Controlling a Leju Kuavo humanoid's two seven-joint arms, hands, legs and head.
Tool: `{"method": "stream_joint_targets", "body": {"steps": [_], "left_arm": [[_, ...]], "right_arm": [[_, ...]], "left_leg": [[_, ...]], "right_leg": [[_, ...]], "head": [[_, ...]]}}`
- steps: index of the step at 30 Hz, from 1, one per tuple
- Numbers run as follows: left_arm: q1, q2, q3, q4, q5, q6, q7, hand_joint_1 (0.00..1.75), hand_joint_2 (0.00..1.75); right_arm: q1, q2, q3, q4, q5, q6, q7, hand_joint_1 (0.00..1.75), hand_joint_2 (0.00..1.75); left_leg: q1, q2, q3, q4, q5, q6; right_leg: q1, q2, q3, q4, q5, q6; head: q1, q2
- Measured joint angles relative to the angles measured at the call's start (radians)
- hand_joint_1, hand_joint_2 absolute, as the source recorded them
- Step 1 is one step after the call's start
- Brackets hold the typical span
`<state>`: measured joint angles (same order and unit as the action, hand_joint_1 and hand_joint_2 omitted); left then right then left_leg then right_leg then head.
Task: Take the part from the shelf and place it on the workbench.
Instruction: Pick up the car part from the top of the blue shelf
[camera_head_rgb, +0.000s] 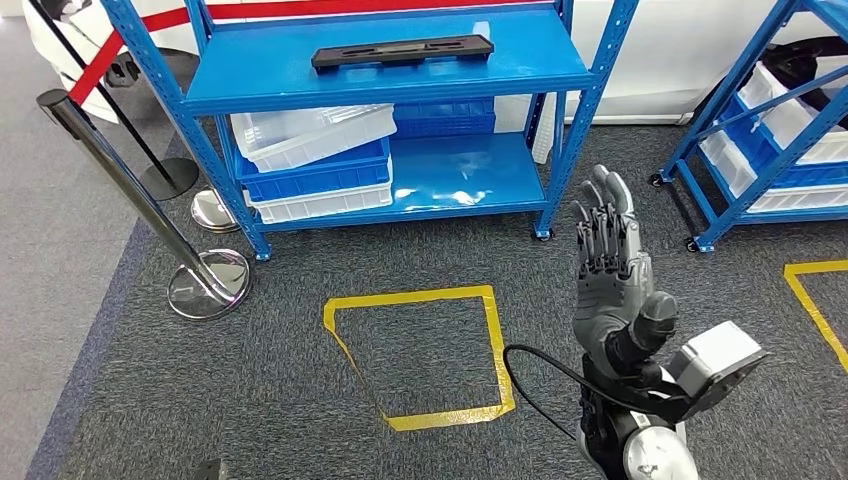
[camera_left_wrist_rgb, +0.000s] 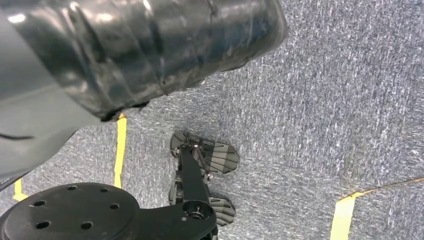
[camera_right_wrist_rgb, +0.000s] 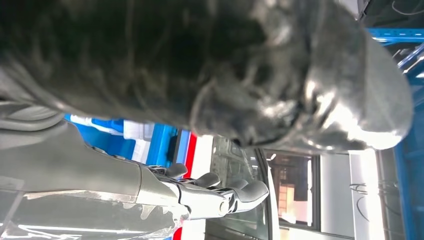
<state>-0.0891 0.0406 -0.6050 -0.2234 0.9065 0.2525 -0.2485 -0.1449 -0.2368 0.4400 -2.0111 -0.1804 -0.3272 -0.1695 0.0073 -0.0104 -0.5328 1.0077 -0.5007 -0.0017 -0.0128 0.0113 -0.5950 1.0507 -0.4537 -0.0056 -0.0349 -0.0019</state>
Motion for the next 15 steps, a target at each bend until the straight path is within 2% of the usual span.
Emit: {"method": "stream_joint_targets", "body": {"steps": [9, 15], "left_arm": [[0.0, 0.004, -0.002, 0.004, 0.004, 0.0, 0.011, 0.0, 0.0], [0.0, 0.009, -0.002, 0.004, 0.006, 0.0, 0.023, 0.0, 0.0]], "right_arm": [[0.0, -0.009, 0.017, -0.019, 0.0, -0.011, 0.004, 0.0, 0.0], [0.0, -0.012, 0.029, -0.021, -0.001, -0.014, 0.007, 0.0, 0.0]], "left_leg": [[0.0, 0.0, -0.001, 0.002, -0.001, 0.001], [-0.002, 0.0, -0.007, 0.009, -0.004, 0.008]], "right_leg": [[-0.001, 0.0, 0.0, -0.001, 0.0, 0.0], [-0.003, 0.0, 0.0, -0.002, 0.002, 0.004]], "head": [[0.0, 0.0], [0.0, 0.0]]}}
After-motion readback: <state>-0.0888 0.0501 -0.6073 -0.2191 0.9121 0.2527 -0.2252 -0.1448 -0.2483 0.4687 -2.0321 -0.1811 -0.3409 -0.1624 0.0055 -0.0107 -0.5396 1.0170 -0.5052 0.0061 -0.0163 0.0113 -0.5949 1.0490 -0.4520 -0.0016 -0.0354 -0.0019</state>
